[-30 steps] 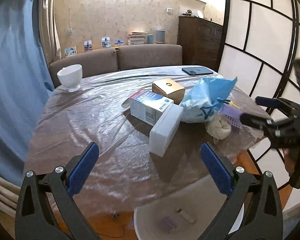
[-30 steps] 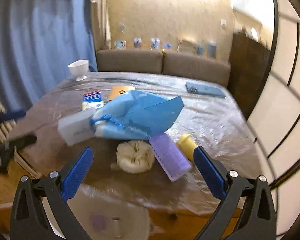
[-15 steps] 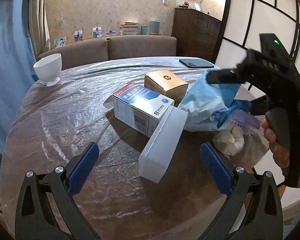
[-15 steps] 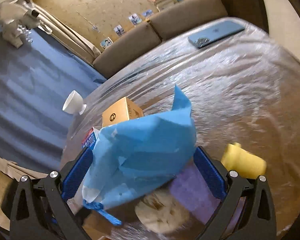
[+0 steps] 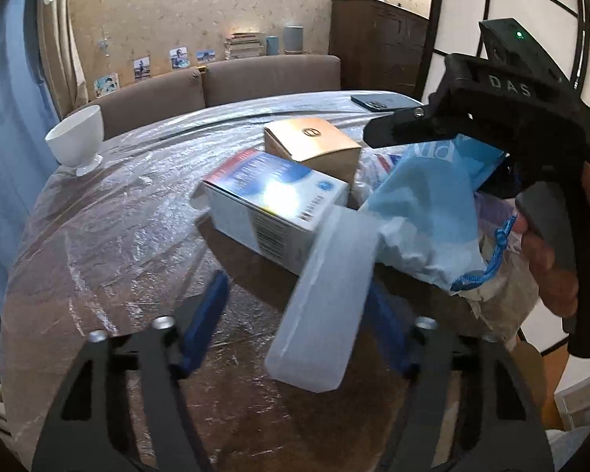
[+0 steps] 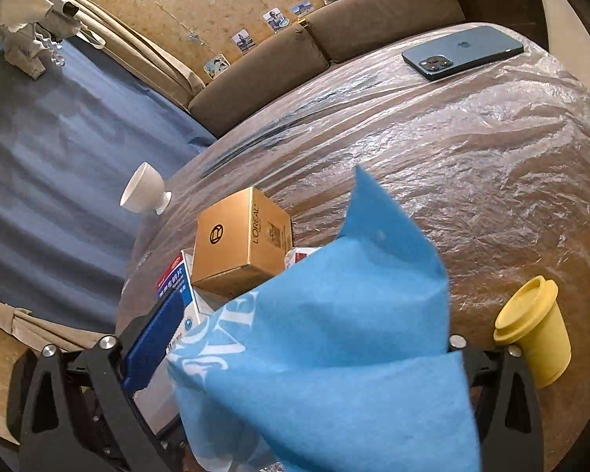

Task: Collect trash
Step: 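Grasp the white plastic container with the left gripper while the right gripper grasps the blue cloth bag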

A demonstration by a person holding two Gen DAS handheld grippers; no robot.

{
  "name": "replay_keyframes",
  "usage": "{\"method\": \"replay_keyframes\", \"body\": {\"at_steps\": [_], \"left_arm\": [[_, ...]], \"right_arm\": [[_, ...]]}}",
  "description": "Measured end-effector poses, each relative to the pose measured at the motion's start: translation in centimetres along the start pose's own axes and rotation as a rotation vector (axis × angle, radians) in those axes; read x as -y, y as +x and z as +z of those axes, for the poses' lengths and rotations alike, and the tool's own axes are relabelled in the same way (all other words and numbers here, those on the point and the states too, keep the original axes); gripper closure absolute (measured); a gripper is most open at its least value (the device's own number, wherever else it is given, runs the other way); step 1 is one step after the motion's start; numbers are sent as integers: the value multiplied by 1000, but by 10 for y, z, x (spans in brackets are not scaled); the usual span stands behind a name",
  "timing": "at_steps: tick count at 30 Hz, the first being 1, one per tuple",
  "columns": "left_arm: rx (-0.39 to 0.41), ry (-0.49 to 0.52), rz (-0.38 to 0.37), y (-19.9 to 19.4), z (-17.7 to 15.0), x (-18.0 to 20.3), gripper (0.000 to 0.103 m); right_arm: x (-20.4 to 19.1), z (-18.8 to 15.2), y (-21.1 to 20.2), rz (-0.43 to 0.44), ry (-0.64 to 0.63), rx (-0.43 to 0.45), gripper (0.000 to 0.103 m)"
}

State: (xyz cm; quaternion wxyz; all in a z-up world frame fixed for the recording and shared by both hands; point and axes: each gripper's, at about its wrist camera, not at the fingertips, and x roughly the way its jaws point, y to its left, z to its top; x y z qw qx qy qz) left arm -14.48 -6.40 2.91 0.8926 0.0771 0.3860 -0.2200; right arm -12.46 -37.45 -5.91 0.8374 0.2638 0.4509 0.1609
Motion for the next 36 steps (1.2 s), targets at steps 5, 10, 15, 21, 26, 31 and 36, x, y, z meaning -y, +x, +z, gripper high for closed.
{"method": "replay_keyframes", "body": {"at_steps": [5,10,15,21,26,31,36], "left_arm": [[-6,8,5,0,-1,3,64],[-3,-9,3,-2,-1,2,75],[-6,-22,-5,-6,-1,0,75],[1,-36,-4,-12,-1,-4,75],[8,-44,-6,-16,0,-6,75],[8,-49,-7,-20,0,-6,75],[9,-72,-20,-24,0,-9,75]], "right_arm": [[7,-1,-4,36,35,0,28],[12,-3,-15,66,63,31,35],[16,0,-30,80,75,65,39],[17,4,-48,65,81,112,39],[19,6,-67,75,80,145,39],[9,1,-79,89,35,142,39],[-10,-13,-85,52,-68,127,39]]}}
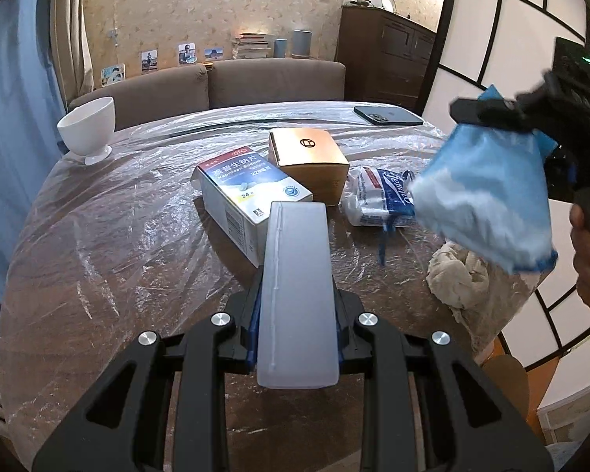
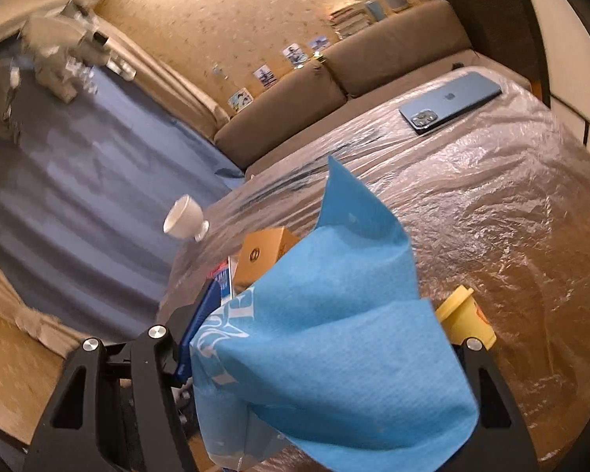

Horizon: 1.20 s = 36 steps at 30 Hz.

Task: Collect trash
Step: 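Grasp the white plastic container with the left gripper while the right gripper grasps the blue cloth bag, then carry the white container and blue bag over the trash bin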

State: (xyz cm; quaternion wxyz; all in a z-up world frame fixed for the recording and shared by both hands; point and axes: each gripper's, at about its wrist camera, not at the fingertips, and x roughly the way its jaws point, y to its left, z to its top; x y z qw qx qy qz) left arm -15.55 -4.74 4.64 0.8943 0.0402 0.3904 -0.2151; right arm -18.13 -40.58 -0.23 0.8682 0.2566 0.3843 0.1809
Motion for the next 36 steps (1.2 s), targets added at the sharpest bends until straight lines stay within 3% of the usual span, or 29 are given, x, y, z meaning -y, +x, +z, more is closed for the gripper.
{"method": "replay_keyframes", "body": {"at_steps": [14,36], "left_arm": [[-12,-31,-1,-17,-8,-2,75],[1,-17,-37,-54,-28,10,75]], "right_arm": [[-46,-47,-22,-45,-235,-63,40],[-56,-99,-41,-27,-320,-149,41]]}}
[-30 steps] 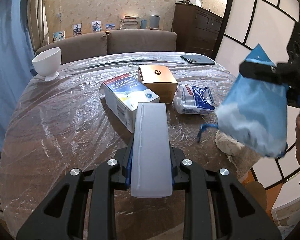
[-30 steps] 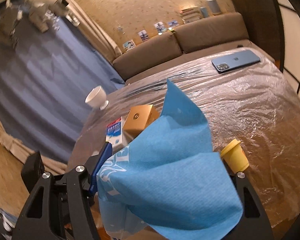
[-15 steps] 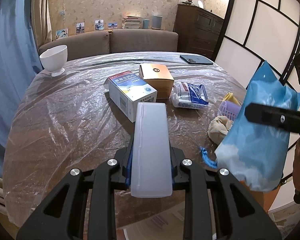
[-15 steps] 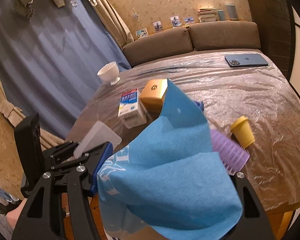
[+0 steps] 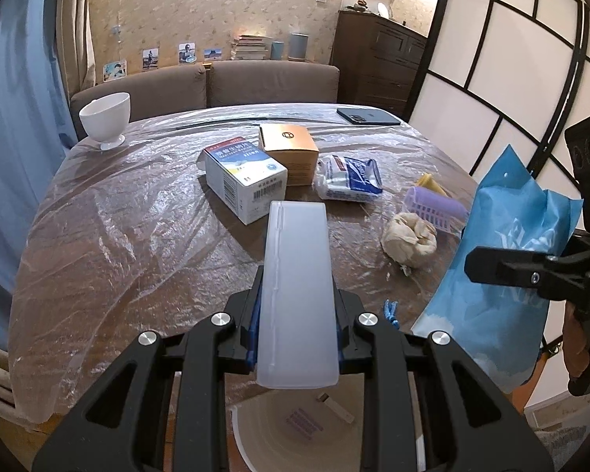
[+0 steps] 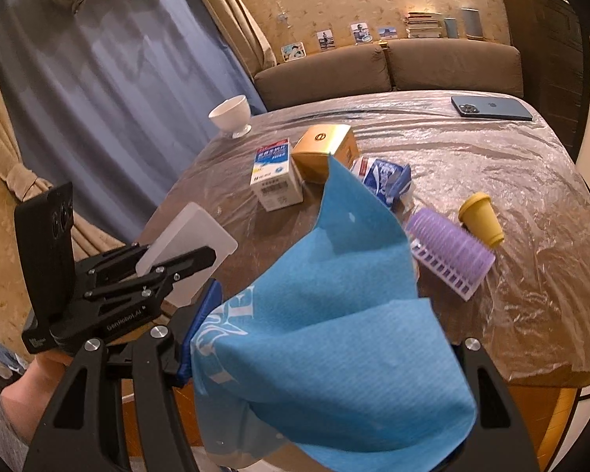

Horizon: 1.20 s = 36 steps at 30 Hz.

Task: Collect trash
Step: 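Carry the white container and blue bag over the trash bin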

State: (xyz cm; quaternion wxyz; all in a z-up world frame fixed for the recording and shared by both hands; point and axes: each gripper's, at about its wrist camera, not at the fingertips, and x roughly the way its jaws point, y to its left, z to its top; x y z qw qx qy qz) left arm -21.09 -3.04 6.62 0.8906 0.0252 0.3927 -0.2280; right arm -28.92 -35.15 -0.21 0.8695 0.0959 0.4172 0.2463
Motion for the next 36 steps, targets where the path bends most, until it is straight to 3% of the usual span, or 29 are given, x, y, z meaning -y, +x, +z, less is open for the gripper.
{"method": "replay_keyframes", "body": {"at_steps": [22,36], "left_arm": [[-60,-7,-84,-23,-42,18,75],[-120,41,-61,-14,-60,43,75]], "right_arm": [[1,-45,-6,36,-14,-117,42],[0,-71,11,-11,-62,-180,42]]}}
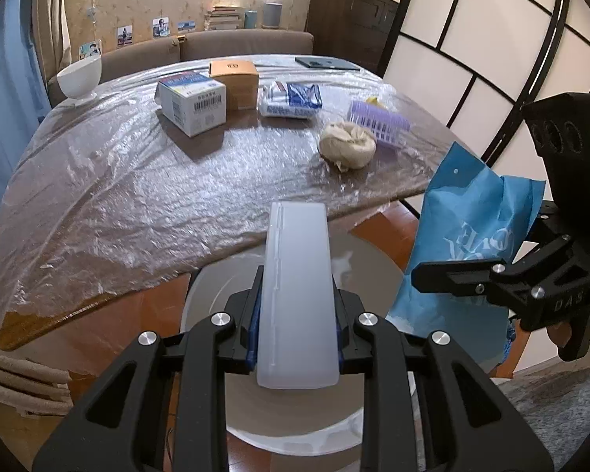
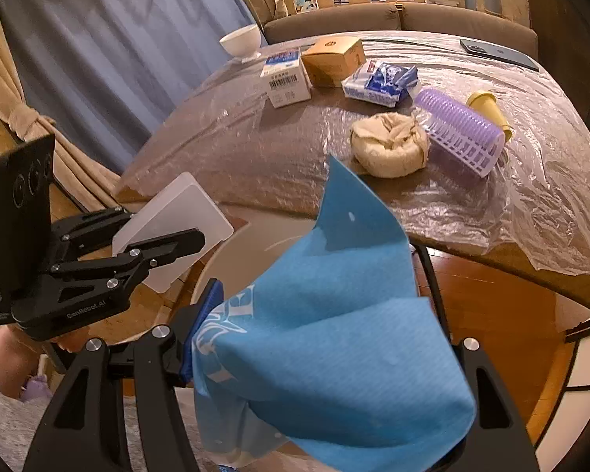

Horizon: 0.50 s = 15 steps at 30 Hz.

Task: Collect trash
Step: 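Carry the white container and blue bag over the trash bin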

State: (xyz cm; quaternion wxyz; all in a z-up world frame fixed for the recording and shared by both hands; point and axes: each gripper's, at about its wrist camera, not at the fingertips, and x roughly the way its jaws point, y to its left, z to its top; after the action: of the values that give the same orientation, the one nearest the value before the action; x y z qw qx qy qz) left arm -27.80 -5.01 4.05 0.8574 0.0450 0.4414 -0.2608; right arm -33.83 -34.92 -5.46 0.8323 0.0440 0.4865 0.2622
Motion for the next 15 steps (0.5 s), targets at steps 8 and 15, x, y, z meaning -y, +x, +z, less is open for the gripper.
{"method": "replay_keyframes", "body": {"at_steps": [8,15], "left_arm": [[-38,5,15,10,-11,6,75],[-73,21,37,23,-19,7,75]], "right_arm": [[6,-12,12,-5,17,-25,42],[8,-15,30,-12,13,-53,42]]}}
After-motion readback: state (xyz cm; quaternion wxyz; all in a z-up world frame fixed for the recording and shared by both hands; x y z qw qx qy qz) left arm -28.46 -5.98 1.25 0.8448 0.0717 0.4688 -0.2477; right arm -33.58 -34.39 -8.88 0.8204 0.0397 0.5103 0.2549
